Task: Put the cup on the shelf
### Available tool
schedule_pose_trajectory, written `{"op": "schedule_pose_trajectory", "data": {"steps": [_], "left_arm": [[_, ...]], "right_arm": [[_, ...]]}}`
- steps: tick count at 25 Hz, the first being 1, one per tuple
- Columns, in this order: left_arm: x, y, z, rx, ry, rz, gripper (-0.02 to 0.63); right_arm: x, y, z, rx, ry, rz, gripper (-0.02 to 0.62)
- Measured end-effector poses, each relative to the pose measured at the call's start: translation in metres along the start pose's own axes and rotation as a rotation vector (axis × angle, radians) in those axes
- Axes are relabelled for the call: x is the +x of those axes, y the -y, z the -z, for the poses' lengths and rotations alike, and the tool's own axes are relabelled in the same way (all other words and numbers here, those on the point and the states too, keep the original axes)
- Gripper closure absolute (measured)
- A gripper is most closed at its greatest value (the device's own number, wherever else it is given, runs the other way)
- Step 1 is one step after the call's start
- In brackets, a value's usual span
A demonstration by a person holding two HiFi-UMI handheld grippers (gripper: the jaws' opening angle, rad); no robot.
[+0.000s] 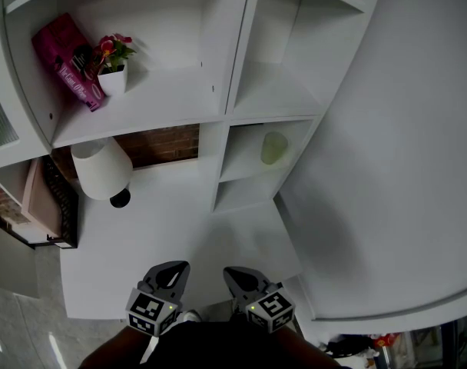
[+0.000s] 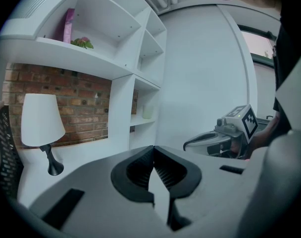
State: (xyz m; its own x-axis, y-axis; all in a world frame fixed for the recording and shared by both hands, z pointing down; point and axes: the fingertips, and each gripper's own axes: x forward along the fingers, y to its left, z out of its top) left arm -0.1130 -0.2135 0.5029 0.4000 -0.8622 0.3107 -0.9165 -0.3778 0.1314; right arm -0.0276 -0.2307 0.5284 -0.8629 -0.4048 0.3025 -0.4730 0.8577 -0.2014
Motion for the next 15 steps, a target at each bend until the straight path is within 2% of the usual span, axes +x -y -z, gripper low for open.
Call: {"op": "schedule_pose_trajectory", "data": {"steps": [15], "left_arm": [[-0.0013,0.0031,0.0012,-0.005,-0.002,-0.007,0.601]], "right_arm": [[-0.0024,0.0003,0.0027,0.007,-0.001,-0.002,0.591]]}}
